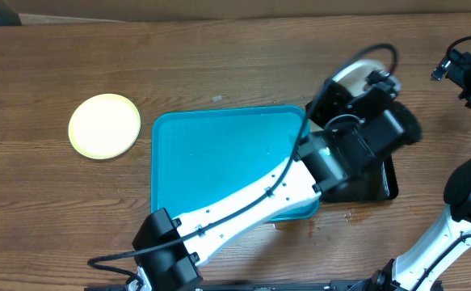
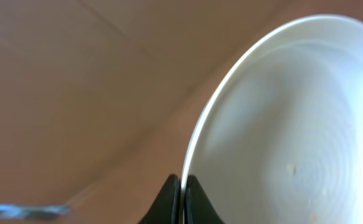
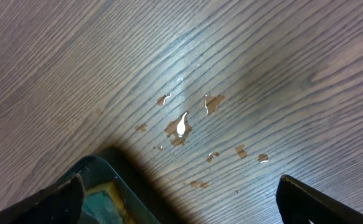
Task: Clean dirty plates on tray and stack at the side
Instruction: 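Lift the white plate's edge and swing it up with the left gripper, then carry the white plate left and set it on the yellow plate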
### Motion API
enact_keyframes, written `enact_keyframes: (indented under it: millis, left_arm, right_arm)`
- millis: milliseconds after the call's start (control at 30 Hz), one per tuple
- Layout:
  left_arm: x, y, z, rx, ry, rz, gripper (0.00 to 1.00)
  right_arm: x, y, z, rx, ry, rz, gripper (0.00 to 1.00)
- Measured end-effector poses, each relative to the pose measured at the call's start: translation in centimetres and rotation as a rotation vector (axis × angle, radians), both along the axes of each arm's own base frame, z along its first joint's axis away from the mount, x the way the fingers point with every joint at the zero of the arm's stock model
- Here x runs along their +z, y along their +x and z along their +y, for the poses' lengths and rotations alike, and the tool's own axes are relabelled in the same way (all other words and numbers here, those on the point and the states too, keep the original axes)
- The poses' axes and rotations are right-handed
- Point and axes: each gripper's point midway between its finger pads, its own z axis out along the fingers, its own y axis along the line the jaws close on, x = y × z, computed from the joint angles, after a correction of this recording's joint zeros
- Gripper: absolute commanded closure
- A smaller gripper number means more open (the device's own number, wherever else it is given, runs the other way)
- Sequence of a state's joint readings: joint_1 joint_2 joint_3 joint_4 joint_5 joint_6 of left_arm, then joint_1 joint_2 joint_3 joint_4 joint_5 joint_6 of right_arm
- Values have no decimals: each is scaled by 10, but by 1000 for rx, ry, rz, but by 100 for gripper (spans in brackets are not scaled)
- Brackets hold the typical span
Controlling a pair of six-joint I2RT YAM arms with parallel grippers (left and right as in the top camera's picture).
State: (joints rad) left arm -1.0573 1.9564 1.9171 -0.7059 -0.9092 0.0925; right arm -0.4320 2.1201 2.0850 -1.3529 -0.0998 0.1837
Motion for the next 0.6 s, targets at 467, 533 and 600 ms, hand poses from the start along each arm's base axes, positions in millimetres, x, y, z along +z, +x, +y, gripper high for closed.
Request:
enact_keyframes:
  millis: [467, 533, 600]
  left_arm:
    - [-90, 59, 112, 152, -592, 751, 96]
    - [-98, 65, 160, 275, -651, 822, 96]
    - [-104, 68, 203, 388, -689, 860, 96]
  right_arm:
    - [0, 1, -1, 0, -2, -5, 0]
    - [0, 1, 0, 0, -2, -5, 0]
    - [0, 1, 0, 0, -2, -5, 0]
